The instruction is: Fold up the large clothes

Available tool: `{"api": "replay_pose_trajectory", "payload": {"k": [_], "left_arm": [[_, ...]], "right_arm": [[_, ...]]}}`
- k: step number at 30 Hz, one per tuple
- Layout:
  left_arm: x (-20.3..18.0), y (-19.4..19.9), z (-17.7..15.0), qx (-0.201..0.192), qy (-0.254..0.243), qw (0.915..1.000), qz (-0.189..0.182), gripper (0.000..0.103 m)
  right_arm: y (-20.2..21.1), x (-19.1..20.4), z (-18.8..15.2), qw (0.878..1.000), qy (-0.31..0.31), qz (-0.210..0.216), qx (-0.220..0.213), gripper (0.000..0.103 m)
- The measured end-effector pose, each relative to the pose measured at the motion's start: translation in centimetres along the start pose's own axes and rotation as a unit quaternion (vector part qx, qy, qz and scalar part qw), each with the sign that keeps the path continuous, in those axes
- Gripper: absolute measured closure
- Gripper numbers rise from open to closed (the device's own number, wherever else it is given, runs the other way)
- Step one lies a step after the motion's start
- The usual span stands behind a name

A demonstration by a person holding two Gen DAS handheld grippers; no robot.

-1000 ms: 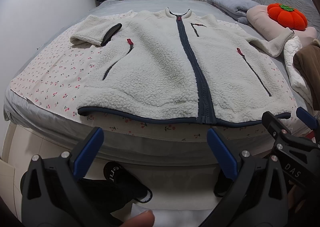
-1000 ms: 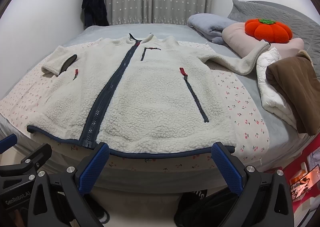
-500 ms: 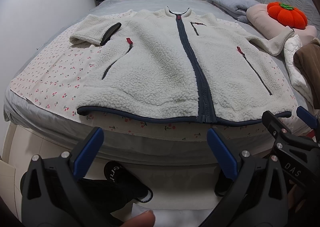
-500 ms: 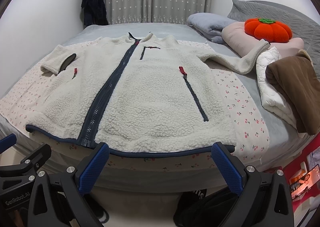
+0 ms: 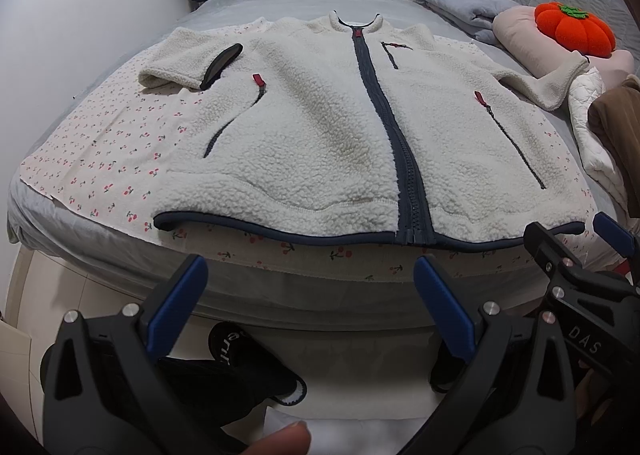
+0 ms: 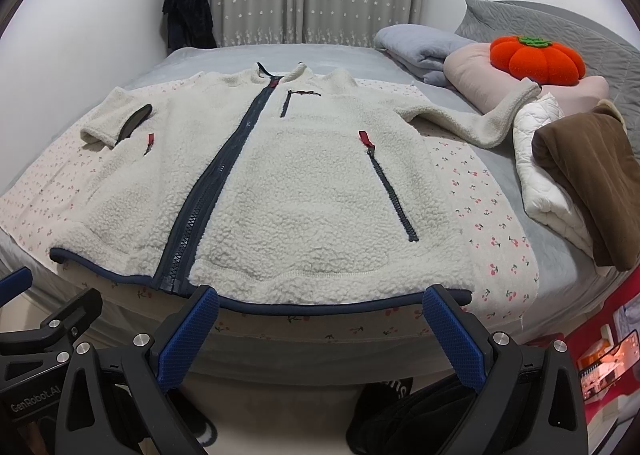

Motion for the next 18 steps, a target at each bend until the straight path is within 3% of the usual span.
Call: {"api": "replay_pose_trajectory", "payload": {"k": [18], "left_arm": [[0.31,-0.72,-0.07,0.008,-0.005,0.9999,0.01,0.0]], "right_arm": [[-0.29,0.15,-0.19,1.0,0.001,-0.002,0.004,0.0]]}}
Point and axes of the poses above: each gripper's, at about its wrist camera, not at the fingertips, and y roughly against the way its jaws point, x to its left, z to its top, the point moved 9 cm from there along -y, roughly the way its jaws point, and after that the axes turned 14 degrees about -z, right-handed, at the moved point
